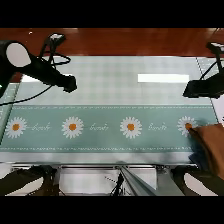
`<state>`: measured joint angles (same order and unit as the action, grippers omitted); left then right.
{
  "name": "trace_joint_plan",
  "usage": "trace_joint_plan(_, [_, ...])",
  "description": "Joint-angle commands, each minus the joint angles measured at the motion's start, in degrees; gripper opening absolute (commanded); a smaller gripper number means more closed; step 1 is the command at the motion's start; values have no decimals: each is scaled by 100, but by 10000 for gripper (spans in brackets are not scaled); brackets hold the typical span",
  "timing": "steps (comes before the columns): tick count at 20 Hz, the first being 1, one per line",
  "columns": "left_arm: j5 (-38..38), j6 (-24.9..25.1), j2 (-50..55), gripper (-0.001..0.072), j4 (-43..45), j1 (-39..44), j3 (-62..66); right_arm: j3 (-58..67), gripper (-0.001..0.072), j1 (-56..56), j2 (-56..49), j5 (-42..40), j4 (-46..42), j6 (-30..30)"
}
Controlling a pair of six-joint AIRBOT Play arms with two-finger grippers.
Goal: Fold the shirts.
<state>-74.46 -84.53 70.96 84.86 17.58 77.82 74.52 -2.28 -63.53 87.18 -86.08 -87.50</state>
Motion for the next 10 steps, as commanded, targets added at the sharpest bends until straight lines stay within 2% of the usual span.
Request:
trace_joint_plan(1, [94, -190, 0, 635, 367, 321, -2, -2, 596, 282, -129, -289, -131, -101])
trace_joint_plan(10, [92, -192, 0, 637, 365, 352, -2, -2, 596, 282, -129, -302, -146, -101])
